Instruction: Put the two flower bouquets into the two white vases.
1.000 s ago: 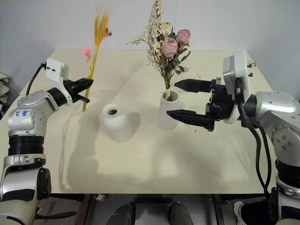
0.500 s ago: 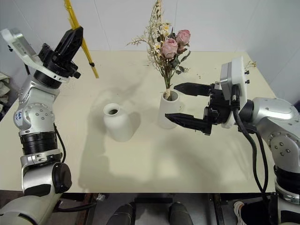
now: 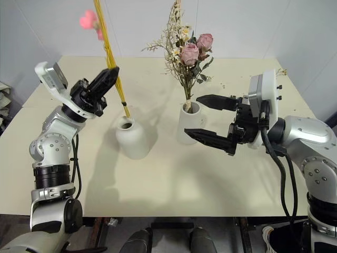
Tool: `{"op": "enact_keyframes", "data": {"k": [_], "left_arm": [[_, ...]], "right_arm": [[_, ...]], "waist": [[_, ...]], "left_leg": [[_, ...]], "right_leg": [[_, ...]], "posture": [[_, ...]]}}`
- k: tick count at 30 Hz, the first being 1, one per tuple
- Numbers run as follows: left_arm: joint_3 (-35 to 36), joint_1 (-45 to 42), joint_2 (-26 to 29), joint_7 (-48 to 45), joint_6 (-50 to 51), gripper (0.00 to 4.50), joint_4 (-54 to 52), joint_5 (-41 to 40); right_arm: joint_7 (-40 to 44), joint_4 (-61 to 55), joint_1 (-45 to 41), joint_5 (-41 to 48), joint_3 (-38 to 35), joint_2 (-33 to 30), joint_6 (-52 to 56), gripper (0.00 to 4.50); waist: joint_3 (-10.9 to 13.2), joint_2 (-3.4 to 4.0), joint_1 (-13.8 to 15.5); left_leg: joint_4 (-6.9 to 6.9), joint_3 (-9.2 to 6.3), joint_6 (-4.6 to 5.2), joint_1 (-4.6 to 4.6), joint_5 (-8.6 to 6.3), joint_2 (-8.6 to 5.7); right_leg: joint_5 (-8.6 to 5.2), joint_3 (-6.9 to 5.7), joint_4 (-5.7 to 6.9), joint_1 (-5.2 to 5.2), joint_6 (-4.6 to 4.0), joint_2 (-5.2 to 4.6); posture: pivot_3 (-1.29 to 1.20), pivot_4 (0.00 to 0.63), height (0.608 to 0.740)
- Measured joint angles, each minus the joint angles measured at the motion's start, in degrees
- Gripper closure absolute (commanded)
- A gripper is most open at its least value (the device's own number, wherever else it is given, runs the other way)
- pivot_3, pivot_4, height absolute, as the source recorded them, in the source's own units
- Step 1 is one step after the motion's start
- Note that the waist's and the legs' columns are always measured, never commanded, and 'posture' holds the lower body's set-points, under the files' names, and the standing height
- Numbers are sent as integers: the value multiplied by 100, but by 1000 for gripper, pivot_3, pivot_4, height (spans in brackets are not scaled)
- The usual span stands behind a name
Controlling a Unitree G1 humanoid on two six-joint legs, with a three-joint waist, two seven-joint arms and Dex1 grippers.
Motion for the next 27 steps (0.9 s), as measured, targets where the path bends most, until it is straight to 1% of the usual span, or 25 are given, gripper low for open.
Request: {"op": "enact_keyframes", "data": {"k": [6, 14, 20, 23, 25, 27], "left_arm": [[-2, 88, 74, 20, 38, 4472, -106, 5], [-114, 542, 274, 2, 66, 4472, -270, 76], [-393, 746, 299, -220, -180, 4472, -290, 415], [-453, 838, 306, -282, -222, 3868, -293, 505], [-456, 916, 373, -285, -203, 3331, -311, 513], [-442, 993, 483, -281, -115, 2696, -384, 498]], "right_arm": [[-82, -45, 34, 39, -8, 0, 0, 0], [-135, -48, 56, 61, -8, 0, 0, 0], [-134, -44, 55, 61, -8, 0, -1, 0], [-132, -38, 51, 61, -7, 0, -1, 0], [-131, -34, 40, 60, -7, 0, -1, 0], [-127, -21, 36, 60, -7, 0, -1, 0]], "waist": [[0, 0, 3], [0, 0, 4], [0, 0, 1], [0, 0, -5], [0, 0, -9], [0, 0, -1]], "left_leg": [[0, 0, 0, 3, 0, 0], [-5, 0, 0, 3, 0, 0], [-7, 1, 0, 4, 0, 0], [-10, 1, 1, 5, 0, 1], [-11, 1, 2, 5, -1, 1], [-12, 1, 2, 4, -1, 1]], "right_leg": [[1, 0, -1, 3, -1, 0], [1, 3, -5, 3, -1, 1], [1, 3, -8, 4, -2, 1], [1, 3, -10, 3, -2, 2], [1, 4, -11, 3, -2, 2], [1, 4, -12, 3, -2, 1]], "posture": [[0, 150, 740], [0, 150, 740], [0, 150, 740], [0, 150, 740], [0, 150, 740], [0, 150, 740]]}}
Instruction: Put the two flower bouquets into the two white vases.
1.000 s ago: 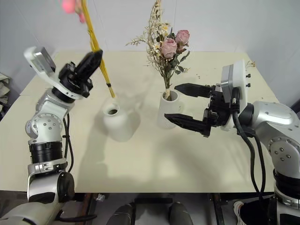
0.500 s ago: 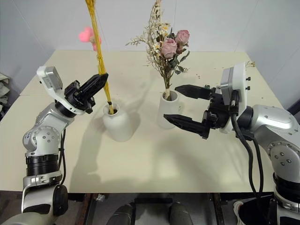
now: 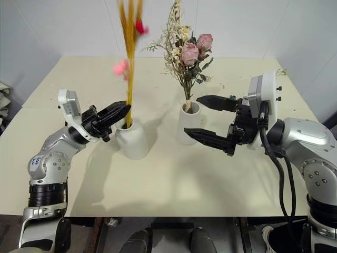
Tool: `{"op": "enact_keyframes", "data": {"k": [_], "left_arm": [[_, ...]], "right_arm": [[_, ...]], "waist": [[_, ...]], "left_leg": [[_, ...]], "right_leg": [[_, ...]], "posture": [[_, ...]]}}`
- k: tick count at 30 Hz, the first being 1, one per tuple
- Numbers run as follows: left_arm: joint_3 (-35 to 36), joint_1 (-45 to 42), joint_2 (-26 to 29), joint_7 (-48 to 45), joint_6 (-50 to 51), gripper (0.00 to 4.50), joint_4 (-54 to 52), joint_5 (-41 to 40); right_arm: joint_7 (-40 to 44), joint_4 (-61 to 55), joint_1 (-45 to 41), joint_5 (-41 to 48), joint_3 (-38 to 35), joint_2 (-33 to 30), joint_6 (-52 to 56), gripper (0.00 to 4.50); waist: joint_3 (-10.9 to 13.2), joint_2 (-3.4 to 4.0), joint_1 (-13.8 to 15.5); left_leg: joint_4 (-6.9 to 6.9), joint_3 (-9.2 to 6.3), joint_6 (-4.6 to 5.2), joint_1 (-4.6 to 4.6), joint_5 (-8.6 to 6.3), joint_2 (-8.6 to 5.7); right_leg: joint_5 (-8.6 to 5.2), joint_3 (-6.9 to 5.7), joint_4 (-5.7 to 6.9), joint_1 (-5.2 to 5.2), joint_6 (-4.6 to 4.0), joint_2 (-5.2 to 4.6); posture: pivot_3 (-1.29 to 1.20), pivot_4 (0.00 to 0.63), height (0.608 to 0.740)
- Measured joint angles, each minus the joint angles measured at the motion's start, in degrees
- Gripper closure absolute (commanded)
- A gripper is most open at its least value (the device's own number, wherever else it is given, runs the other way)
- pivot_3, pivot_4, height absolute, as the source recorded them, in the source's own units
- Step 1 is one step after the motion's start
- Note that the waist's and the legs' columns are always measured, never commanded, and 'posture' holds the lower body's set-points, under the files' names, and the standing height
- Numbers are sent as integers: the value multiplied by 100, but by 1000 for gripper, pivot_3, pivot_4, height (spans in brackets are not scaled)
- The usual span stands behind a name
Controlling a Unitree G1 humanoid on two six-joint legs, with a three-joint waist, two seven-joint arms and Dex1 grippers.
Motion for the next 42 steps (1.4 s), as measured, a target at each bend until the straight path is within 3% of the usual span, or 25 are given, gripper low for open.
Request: {"op": "enact_keyframes", "data": {"k": [9, 15, 26, 34, 42], "left_arm": [[203, 325, 460, -78, 280, 38, -548, -233], [564, 239, 1078, -479, 197, 38, -429, -349], [644, -483, 2492, -1682, -476, 38, 1522, 376], [493, -422, 3157, -2719, -805, 38, 2390, 842], [462, -594, 3374, -3204, -1034, 38, 3048, 1090]], "right_arm": [[65, 74, -40, -8, 1, 0, -4, 0], [217, 166, -76, -81, 3, -12, -71, 0], [943, 886, 353, -569, -214, -862, -147, 0], [1897, 1928, 867, -1386, -479, -1730, -612, 0], [2027, 2326, 868, -1576, -667, -1768, -868, 0]], "waist": [[0, 0, -1], [0, 0, -1], [2, 4, -5], [10, 16, -36], [11, 17, -24]], "left_leg": [[-4, 0, 0, 0, 0, 1], [-13, 2, 1, 0, -1, 2], [-33, 13, 12, -2, -7, 2], [-36, 38, 13, 9, -7, 8], [-40, 44, 13, 11, -7, 12]], "right_leg": [[0, 1, -6, 1, 0, 0], [2, -1, -18, 1, -3, 1], [3, 1, -40, -4, -3, 0], [3, 21, -33, -10, -3, 1], [3, 28, -32, -10, -3, 4]], "posture": [[0, 150, 740], [0, 150, 740], [0, 150, 740], [0, 150, 740], [0, 150, 740]]}}
